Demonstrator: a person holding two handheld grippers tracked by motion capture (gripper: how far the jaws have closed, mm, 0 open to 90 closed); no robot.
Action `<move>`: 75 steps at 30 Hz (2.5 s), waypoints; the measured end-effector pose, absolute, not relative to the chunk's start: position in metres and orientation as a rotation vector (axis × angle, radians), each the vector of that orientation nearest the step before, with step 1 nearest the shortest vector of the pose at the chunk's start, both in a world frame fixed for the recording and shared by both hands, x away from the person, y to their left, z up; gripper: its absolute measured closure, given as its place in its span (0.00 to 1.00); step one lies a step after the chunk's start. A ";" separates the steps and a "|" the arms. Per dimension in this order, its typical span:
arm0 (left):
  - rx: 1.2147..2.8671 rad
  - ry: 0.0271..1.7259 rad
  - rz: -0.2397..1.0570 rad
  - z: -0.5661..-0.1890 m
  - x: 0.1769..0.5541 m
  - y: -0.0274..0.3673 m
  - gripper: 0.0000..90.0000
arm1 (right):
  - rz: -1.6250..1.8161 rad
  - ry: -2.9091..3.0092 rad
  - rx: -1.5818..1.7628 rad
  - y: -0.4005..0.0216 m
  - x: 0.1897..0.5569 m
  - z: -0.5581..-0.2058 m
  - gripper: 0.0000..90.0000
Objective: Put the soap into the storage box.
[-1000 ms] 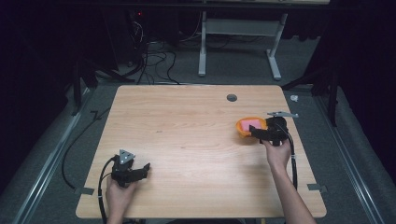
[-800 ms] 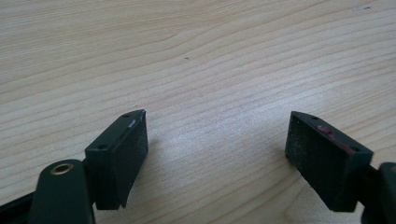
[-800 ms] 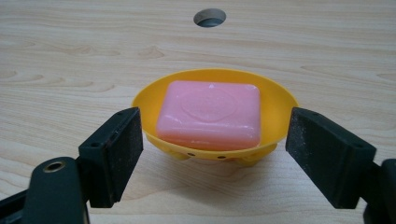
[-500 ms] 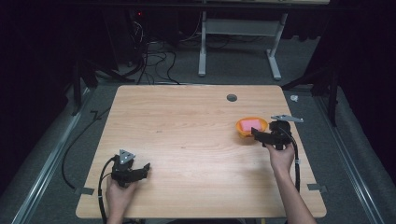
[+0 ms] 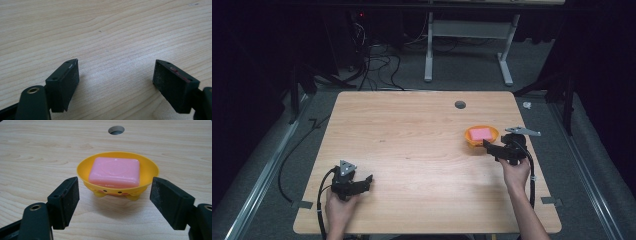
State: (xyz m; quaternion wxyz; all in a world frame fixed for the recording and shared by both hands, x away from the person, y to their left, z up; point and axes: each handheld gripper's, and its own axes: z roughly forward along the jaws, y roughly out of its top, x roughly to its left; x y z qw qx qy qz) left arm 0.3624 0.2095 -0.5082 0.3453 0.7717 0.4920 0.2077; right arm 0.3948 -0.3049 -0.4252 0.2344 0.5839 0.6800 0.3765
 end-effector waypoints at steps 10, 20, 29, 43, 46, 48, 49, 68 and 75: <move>2.003 1.277 0.539 -0.508 0.362 0.209 0.24 | 1.056 1.875 1.577 -0.304 0.385 -0.424 0.27; 2.003 1.277 0.539 -0.508 0.362 0.209 0.24 | 1.062 1.905 1.532 -0.301 0.373 -0.427 0.27; 2.004 1.277 0.538 -0.508 0.362 0.209 0.24 | 1.071 1.927 1.513 -0.298 0.366 -0.433 0.27; 2.004 1.277 0.539 -0.508 0.362 0.209 0.24 | 1.070 1.972 1.497 -0.291 0.357 -0.445 0.28; 2.004 1.277 0.539 -0.508 0.362 0.209 0.24 | 1.073 1.975 1.502 -0.291 0.356 -0.447 0.28; 2.004 1.277 0.539 -0.508 0.362 0.209 0.24 | 1.072 1.980 1.496 -0.290 0.355 -0.450 0.28; 2.005 1.277 0.538 -0.508 0.362 0.209 0.24 | 1.069 1.982 1.499 -0.290 0.355 -0.450 0.28; 2.005 1.277 0.538 -0.508 0.362 0.209 0.24 | 1.011 2.026 1.504 -0.285 0.346 -0.476 0.27; 2.005 1.276 0.539 -0.508 0.362 0.209 0.24 | 0.953 2.047 1.485 -0.280 0.345 -0.486 0.27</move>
